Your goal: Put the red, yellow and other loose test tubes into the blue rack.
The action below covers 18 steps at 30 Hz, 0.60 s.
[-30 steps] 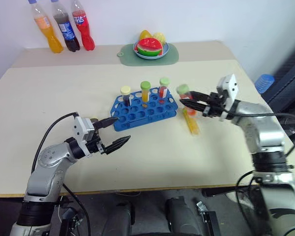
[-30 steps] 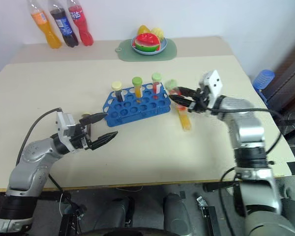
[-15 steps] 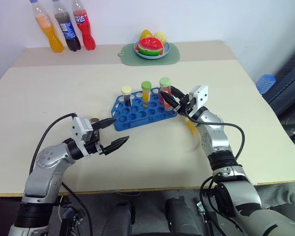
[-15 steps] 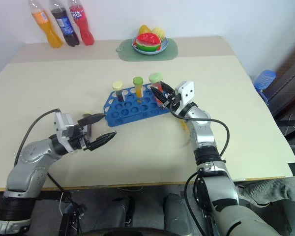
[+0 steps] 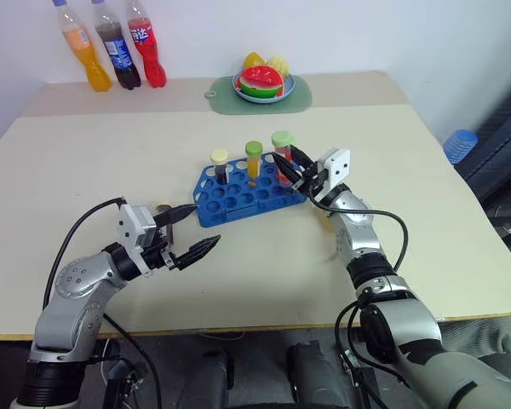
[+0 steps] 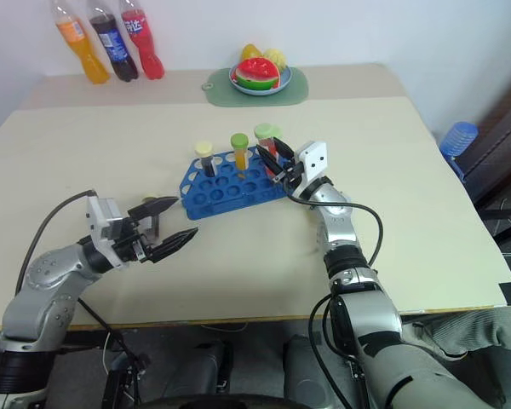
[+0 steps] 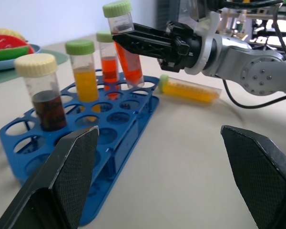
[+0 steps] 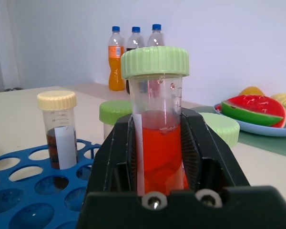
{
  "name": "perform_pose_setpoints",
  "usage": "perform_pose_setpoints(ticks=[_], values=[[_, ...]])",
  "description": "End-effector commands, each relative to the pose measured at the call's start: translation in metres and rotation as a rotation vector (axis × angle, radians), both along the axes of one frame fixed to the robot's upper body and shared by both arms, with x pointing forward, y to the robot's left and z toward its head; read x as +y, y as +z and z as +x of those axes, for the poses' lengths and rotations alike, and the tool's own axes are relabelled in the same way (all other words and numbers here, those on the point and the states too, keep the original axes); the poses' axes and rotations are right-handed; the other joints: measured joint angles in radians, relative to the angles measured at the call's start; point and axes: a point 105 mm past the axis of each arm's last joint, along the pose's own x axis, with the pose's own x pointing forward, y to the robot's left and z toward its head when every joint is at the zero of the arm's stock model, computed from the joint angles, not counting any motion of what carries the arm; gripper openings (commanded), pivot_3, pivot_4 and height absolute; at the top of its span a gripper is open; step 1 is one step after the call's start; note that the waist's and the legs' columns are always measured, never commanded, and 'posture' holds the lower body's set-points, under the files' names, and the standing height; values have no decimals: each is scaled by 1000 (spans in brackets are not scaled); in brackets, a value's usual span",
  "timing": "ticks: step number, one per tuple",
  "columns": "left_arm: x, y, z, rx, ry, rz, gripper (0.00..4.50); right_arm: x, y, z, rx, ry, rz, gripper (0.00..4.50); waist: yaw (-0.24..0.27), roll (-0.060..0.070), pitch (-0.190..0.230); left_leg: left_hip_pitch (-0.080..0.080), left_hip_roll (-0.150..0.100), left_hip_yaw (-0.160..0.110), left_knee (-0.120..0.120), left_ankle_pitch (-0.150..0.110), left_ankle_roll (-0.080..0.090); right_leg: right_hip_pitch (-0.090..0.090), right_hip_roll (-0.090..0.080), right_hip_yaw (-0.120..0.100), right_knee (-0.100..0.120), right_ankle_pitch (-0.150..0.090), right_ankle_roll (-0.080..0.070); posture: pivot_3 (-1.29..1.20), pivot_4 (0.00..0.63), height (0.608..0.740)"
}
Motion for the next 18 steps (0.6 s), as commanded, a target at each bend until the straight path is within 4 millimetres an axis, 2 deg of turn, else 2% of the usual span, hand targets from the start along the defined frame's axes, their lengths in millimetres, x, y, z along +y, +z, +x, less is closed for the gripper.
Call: perform_pose_setpoints(ticks=[1, 10, 18], values=[[0, 10, -4, -36, -4, -2, 4270, -9, -14, -3, 38, 6, -11, 792, 0, 0, 0, 0, 0, 0, 0, 0, 0, 0, 0, 0, 0, 0, 0, 0, 150, 740], [-4, 11, -1, -38, -18, -5, 4270, -20, -14, -9, 23, 0, -13, 792, 0, 0, 0, 0, 0, 0, 0, 0, 0, 0, 0, 0, 0, 0, 0, 0, 150, 740], [-4, 12, 0, -39, -24, -4, 4270, -10, -17, -9, 44, 30, 1, 792, -1, 0, 0, 0, 0, 0, 0, 0, 0, 0, 0, 0, 0, 0, 0, 0, 150, 740]])
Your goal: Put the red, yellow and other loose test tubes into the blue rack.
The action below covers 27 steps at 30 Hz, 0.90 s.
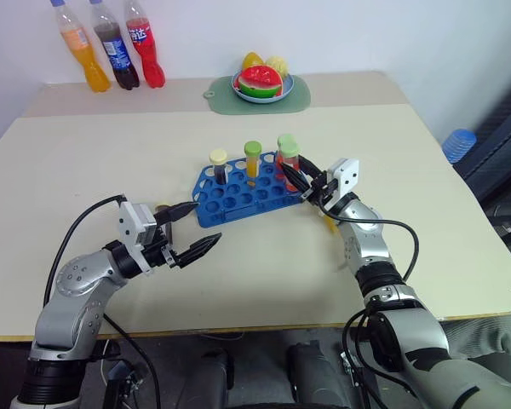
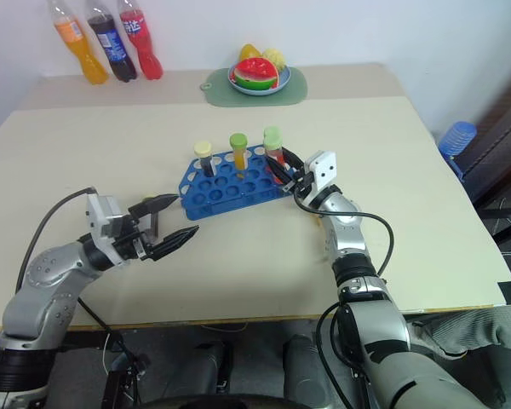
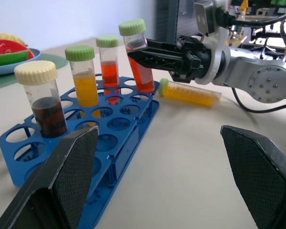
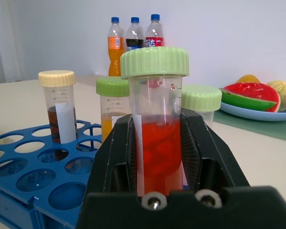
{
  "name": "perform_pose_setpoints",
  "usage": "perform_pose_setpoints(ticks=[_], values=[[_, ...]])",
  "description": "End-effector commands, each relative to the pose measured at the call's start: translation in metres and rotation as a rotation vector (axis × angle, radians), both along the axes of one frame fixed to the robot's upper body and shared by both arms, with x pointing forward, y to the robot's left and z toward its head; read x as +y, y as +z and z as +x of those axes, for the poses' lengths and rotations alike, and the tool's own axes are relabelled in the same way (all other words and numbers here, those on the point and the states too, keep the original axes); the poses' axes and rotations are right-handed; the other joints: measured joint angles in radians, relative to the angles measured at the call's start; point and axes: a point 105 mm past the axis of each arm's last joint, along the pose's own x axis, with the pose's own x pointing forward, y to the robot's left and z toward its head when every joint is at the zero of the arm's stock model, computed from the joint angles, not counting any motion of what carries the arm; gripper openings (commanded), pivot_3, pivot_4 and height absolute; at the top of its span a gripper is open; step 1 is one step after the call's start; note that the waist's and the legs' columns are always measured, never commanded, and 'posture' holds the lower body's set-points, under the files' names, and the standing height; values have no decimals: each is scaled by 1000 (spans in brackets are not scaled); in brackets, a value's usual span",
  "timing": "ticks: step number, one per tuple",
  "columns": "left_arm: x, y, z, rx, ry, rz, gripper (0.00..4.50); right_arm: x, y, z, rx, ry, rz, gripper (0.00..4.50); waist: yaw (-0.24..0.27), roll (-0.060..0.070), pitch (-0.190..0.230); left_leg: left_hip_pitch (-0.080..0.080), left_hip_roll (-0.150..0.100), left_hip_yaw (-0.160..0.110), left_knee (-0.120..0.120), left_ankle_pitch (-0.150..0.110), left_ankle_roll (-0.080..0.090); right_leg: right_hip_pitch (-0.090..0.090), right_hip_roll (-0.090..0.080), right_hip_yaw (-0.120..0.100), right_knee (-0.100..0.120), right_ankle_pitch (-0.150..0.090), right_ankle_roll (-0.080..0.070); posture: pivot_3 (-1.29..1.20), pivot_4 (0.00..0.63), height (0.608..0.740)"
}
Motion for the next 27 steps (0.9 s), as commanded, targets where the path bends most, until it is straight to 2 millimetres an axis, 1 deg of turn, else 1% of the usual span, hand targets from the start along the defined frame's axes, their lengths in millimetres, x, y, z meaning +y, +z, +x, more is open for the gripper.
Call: perform_pose_setpoints(ticks=[1, 3, 5, 6, 9, 11, 14, 17, 19, 21, 23, 24, 26, 27], values=[[-2, 8, -1, -28, -13, -2, 4270, 9, -5, -3, 42, 60, 27, 792, 0, 0, 0, 0, 0, 0, 0, 0, 0, 0, 0, 0, 0, 0, 0, 0, 150, 740], [-3, 7, -1, -27, -13, -4, 4270, 11, -4, -5, 63, 87, 70, 792, -1, 0, 0, 0, 0, 0, 0, 0, 0, 0, 0, 0, 0, 0, 0, 0, 150, 740], [-4, 7, -2, -27, -14, -7, 4270, 11, 0, -5, 35, 72, 56, 1818, -3, 0, 0, 0, 0, 0, 0, 0, 0, 0, 0, 0, 0, 0, 0, 0, 150, 740], [-4, 7, -2, -27, -14, -8, 4270, 9, 3, -3, 5, 38, 31, 2144, -3, 0, 0, 0, 0, 0, 0, 0, 0, 0, 0, 0, 0, 0, 0, 0, 150, 740], [-4, 7, -2, -27, -13, -10, 4270, 4, 12, -3, -27, 12, 6, 3617, -1, 1, 0, 0, 0, 0, 0, 0, 0, -1, 0, 0, 0, 0, 0, 0, 150, 740], [-4, 7, -1, -27, -12, -12, 4270, 0, 14, -5, -23, 10, -10, 3617, 3, 1, 0, -1, 0, 0, 0, 0, 0, -1, 0, 0, 0, 0, 0, 0, 150, 740], [-7, 5, -1, -24, -17, -18, 4270, -17, 15, -12, 37, -56, -110, 3617, 7, 1, 0, -1, 0, -1, 0, 0, 0, -1, -1, 0, 0, 0, 0, 0, 150, 740], [-9, 3, 0, -22, -23, -23, 4270, -38, 15, -25, 136, -128, -251, 3617, 14, 1, 0, -1, -1, -1, 0, 0, 0, -1, -1, 0, -1, 0, 0, 0, 150, 740], [-11, 2, 1, -22, -26, -25, 4270, -54, 18, -38, 199, -157, -364, 3617, 18, 1, 1, -2, -1, -1, 0, 0, 0, -1, -1, 0, -1, 0, 0, 0, 150, 740], [-12, 1, 2, -21, -31, -31, 4270, -66, 19, -48, 301, -154, -417, 3617, 19, 1, 1, -2, -1, 0, 0, 0, 0, -1, -1, 0, -1, 0, 0, 0, 150, 740], [-14, 0, 3, -18, -37, -37, 4270, -76, 21, -53, 402, -159, -450, 3617, 18, 1, 1, -1, 0, 0, 0, 0, 0, -1, -1, 0, -1, 0, 0, 0, 150, 740], [-15, -1, 3, -16, -40, -39, 4270, -80, 21, -53, 450, -181, -465, 3617, 18, 1, 1, -1, 0, 0, 0, 0, 0, -1, -1, 0, -1, 0, 0, 0, 150, 740], [-18, -3, 4, -13, -53, -45, 4270, -92, 21, -44, 610, -277, -433, 3617, 17, 1, 1, -1, 0, 1, 1, 0, 1, -1, -1, 0, -1, 0, 0, 0, 150, 740], [-20, -3, 4, -13, -59, -46, 4270, -93, 22, -40, 680, -294, -409, 3617, 17, 1, 1, -1, 0, 1, 1, 0, 1, -1, -1, 0, -1, 0, 0, 0, 150, 740]])
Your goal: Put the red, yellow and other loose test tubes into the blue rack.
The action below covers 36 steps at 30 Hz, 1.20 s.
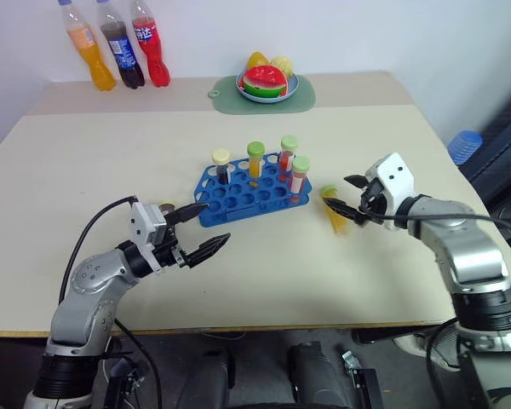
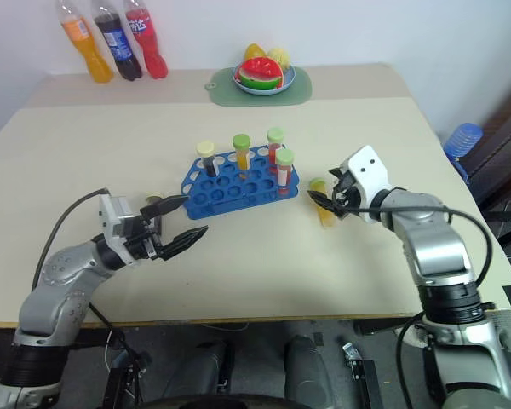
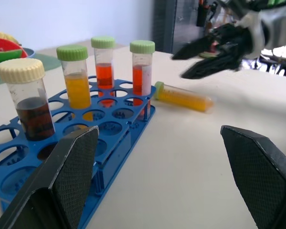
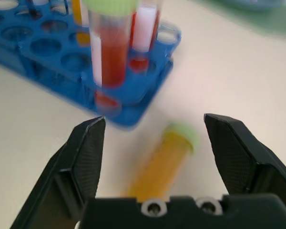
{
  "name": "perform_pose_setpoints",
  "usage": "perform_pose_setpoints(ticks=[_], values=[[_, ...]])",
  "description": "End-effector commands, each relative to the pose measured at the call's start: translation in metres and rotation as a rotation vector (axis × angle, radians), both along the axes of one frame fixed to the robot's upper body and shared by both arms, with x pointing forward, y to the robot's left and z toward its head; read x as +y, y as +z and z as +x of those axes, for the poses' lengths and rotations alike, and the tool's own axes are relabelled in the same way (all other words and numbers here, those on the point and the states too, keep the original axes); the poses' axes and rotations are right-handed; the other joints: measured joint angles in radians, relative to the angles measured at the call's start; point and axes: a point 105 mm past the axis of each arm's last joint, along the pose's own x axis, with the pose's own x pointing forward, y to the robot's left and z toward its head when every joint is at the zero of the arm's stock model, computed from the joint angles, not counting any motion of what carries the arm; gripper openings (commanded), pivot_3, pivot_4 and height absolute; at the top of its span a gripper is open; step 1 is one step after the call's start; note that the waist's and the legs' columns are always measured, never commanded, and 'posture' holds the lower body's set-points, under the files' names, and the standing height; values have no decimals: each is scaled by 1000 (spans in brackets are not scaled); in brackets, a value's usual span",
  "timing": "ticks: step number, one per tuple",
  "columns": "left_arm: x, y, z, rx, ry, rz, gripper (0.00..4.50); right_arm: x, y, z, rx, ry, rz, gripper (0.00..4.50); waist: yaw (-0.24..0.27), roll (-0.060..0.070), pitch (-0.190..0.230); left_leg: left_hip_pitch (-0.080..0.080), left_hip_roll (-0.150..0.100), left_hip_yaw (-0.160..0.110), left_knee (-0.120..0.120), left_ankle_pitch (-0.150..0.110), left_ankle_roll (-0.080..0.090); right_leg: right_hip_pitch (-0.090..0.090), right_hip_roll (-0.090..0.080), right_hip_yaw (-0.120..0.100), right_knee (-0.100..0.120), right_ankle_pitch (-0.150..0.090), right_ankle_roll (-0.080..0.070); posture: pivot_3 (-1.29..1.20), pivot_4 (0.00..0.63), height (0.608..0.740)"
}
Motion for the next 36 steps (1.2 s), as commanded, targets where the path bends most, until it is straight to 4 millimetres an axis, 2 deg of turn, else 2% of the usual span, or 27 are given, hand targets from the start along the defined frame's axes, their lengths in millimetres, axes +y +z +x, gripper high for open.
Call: perform_pose_setpoints(ticks=[1, 6, 13, 16, 19, 21, 23, 26, 28, 30, 32, 34, 36], values=[[-8, 4, 0, -34, -36, -4, 4270, -4, 8, 8, 170, -122, 55, 3617, 2, 0, 0, 0, 0, 0, 0, 0, 0, 0, 0, 0, 0, 0, 0, 0, 150, 740], [-11, 2, 3, -37, -45, -4, 4270, 3, 10, 14, 420, -208, 168, 3617, 12, 0, 0, -1, 0, 0, -1, 0, 0, -1, 0, -1, -1, 0, 0, 0, 150, 740], [-12, -2, -3, -30, -36, -16, 4270, 3, -11, 24, 556, -255, 83, 3617, 12, 0, 0, -2, -1, 2, -1, 0, 0, -1, -2, -1, -2, 0, 0, 0, 150, 740], [-12, -2, -6, -30, -30, -16, 4270, 1, -27, 29, 563, -260, 7, 3617, 7, 0, 0, -2, -1, 2, -1, 0, 1, -1, -1, -1, -2, 0, 0, 0, 150, 740], [-11, -2, -10, -25, -31, -14, 4270, -1, -41, 33, 561, -235, -59, 2767, 4, -2, -1, -1, -1, 2, 0, 0, 0, -1, -1, -1, -1, 0, 0, 0, 150, 740], [-9, -2, -12, -21, -33, -11, 4270, 0, -42, 34, 541, -212, -86, 1732, 3, -3, -2, 0, -1, 2, 0, 0, 1, 1, -1, -1, -1, 0, 0, 0, 150, 740], [-9, -2, -15, -10, -44, -11, 4270, 1, -42, 34, 526, -192, -100, 902, 1, -3, -2, 0, -1, 2, 0, 0, 0, 1, 0, -1, -1, 0, 0, 0, 150, 740], [-10, -2, -18, 2, -77, -7, 4270, -3, -43, 34, 467, -139, -173, 827, -4, -3, -2, 0, 0, 2, 0, 0, 0, 1, 0, -1, -1, 0, 0, 0, 150, 740], [-10, -1, -20, 9, -105, -7, 4270, -12, -42, 34, 349, -70, -305, 827, -5, -4, -2, 0, -1, 1, 0, 0, 0, 1, 0, -1, -1, 0, 0, 0, 150, 740], [-11, 1, -20, 12, -135, -3, 4270, -17, -40, 22, 276, 55, -379, 827, 6, -4, -2, 0, -1, 1, 1, 0, 1, 2, 0, -2, -1, 0, 0, 0, 150, 740], [-10, 3, -19, 12, -155, 3, 4270, -10, -33, 1, 209, 234, -335, 827, 20, -4, -2, 0, -1, 1, 1, 0, 1, 3, -1, -2, -2, 0, 1, 0, 150, 740], [-9, 3, -20, 14, -165, 6, 4270, -6, -29, -14, 178, 336, -304, 827, 22, -4, -2, -1, -2, 0, 1, -1, 1, 4, -2, -3, -3, 0, 1, 0, 150, 740], [-7, 4, -17, 16, -164, 6, 4270, 11, -21, -38, 122, 473, -171, 827, 19, -4, -2, -1, -2, 0, 1, -1, 1, 4, -2, -3, -4, 0, 1, 0, 150, 740]])
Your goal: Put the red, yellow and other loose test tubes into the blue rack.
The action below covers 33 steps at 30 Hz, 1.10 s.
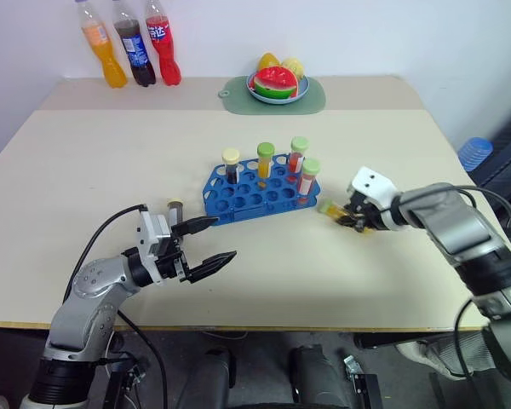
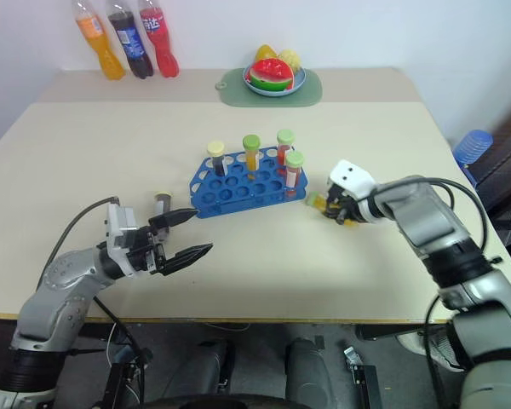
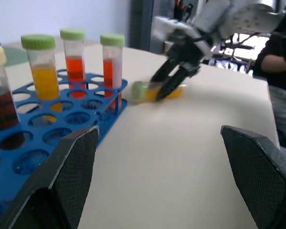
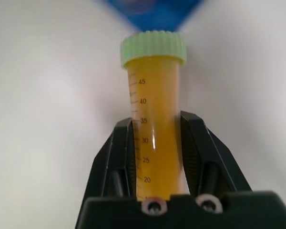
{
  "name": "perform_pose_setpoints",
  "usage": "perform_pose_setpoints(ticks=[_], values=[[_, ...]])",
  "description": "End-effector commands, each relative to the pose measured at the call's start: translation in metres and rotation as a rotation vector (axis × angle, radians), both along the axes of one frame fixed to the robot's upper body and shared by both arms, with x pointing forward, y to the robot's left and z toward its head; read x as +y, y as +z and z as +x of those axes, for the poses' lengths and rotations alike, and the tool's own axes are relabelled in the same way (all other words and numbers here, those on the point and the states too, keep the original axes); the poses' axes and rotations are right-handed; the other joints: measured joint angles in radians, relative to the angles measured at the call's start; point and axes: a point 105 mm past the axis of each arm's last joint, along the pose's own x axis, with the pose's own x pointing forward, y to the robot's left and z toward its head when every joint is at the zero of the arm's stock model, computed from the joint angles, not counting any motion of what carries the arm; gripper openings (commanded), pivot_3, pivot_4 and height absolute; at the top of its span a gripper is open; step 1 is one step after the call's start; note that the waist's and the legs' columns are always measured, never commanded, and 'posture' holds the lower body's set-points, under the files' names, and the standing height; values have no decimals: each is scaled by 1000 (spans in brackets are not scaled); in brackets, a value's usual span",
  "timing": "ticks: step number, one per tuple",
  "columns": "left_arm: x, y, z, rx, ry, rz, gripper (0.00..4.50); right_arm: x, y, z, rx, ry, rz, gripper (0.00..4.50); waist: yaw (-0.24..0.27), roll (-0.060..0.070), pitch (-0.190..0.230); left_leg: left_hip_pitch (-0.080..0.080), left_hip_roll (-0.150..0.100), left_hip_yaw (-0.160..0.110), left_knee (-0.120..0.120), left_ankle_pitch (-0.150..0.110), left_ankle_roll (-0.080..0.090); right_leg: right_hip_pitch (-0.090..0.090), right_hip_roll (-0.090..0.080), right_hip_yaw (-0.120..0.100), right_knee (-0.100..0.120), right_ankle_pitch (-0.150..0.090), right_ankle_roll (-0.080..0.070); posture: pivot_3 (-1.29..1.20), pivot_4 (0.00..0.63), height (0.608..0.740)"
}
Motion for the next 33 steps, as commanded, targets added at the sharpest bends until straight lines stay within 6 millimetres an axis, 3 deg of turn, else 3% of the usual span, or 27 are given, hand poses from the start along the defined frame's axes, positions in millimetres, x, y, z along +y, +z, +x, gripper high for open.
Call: perform_pose_setpoints(ticks=[1, 4, 8, 14, 23, 33], values=[[2, 9, 3, -28, -11, -19, 4270, 33, 27, -37, -55, 252, 253, 827, -2, 0, 0, 0, 0, -1, -1, 0, 0, 0, 0, 0, 0, 0, 0, 0, 150, 740], [6, 11, 11, -25, 28, -53, 4270, 59, 44, -50, -116, 344, 473, 827, -21, 1, 2, 1, 2, 0, -1, 0, 0, -1, 2, 1, 1, 0, 0, 0, 150, 740], [14, 6, 19, -20, 88, -62, 4270, 108, 72, -37, -298, 349, 758, 827, -39, 1, 1, 3, 4, -1, -1, 0, 0, -1, 4, 2, 4, 1, -1, 0, 150, 740], [23, -4, 18, 7, 160, -66, 4270, 156, 78, -5, -430, 220, 1007, 827, -27, 1, 2, 1, 3, -2, -2, 0, -1, -4, 4, 2, 3, 1, -2, 0, 150, 740], [27, 1, 9, -15, 212, -66, 4270, 166, 56, 32, -600, 37, 1038, 827, -34, 1, 2, 1, 2, -2, -3, 1, -2, -5, 2, 2, 4, 1, -2, 0, 150, 740], [33, 4, 4, -22, 250, -56, 4270, 166, 30, 42, -606, 6, 985, 827, -37, 2, 2, 2, 2, -2, -3, 1, -2, -5, 3, 2, 4, 1, -2, 0, 150, 740]])
